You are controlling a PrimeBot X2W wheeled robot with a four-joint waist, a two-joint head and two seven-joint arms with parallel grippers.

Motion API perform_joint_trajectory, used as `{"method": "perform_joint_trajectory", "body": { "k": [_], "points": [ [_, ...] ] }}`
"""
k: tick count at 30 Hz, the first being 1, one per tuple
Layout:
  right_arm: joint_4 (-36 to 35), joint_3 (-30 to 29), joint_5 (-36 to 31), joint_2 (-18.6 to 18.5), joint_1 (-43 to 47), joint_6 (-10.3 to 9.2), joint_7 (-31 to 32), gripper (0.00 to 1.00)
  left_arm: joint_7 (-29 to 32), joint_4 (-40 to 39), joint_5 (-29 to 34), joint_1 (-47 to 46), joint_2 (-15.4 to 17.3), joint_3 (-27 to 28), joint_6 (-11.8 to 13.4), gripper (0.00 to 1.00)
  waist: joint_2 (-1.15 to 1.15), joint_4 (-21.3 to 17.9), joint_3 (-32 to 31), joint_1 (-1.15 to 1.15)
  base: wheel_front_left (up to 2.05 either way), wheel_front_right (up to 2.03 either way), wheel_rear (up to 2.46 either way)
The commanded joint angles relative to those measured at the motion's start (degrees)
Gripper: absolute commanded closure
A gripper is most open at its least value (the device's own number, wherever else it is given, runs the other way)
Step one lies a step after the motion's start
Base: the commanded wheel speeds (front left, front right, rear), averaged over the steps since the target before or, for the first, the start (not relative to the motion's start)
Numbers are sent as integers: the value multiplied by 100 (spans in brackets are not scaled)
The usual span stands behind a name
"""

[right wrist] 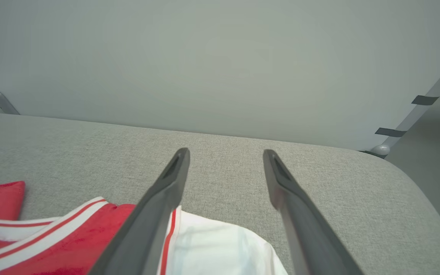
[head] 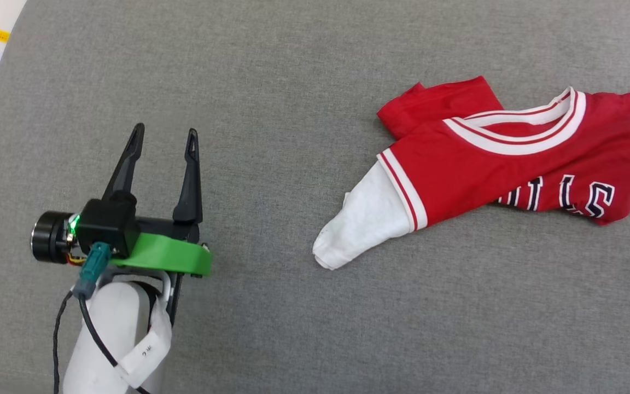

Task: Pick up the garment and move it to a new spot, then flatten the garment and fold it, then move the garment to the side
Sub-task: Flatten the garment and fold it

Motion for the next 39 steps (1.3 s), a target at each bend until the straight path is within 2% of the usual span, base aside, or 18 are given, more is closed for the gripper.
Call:
{"method": "perform_joint_trajectory", "body": {
  "k": [1, 4, 8, 10, 17, 21, 26, 34, 39],
  "points": [
    [-240, -42, -124, 133, 207, -5, -204, 0, -33, 90, -68, -214, 117, -13, -106, 0, 0, -189, -225, 0, 0, 0, 0],
    [-760, -192, -335, 368, 561, -5, -441, 0, 43, 386, -294, -582, 310, -171, -275, 0, 0, -278, -349, 0, 0, 0, 0],
    [-1504, -503, -625, 709, 1128, -5, -537, 0, 623, 651, -694, -1287, 702, -678, -364, 0, 0, -387, -467, 0, 0, 0, 0],
    [-1885, -669, -782, 875, 1431, -5, -524, 0, 1058, 689, -1097, -1642, 925, -1190, -369, 0, 0, -433, -509, 0, 0, 0, 0],
    [-2985, -1059, -1282, 1414, 2316, -5, -155, 0, 3237, 694, -2938, -2845, 1769, -2908, -372, 0, 0, -637, -537, 0, 0, 0, 0],
    [-3285, -1167, -1393, 1609, 2558, -5, 82, 0, 4385, 683, -3859, -3437, 1970, -3774, -372, 0, 0, -745, -471, 0, 0, 0, 0],
    [-3426, -1140, -1450, 1677, 2579, -5, 221, 0, 5312, 730, -4635, -4062, 2008, -4681, -373, 0, 0, -901, -314, 0, 0, 0, 0],
    [-3422, -947, -1517, 1797, 2341, -5, 223, 0, 5551, 1363, -5074, -4599, 1837, -5640, -373, 0, 0, -1182, 32, 0, 0, 0, 0],
    [-3304, -868, -1520, 1837, 2186, -5, 138, 0, 5489, 1753, -5176, -4643, 1892, -6174, -373, 0, 0, -1328, 243, 0, 0, 0, 0]
  ]
}}
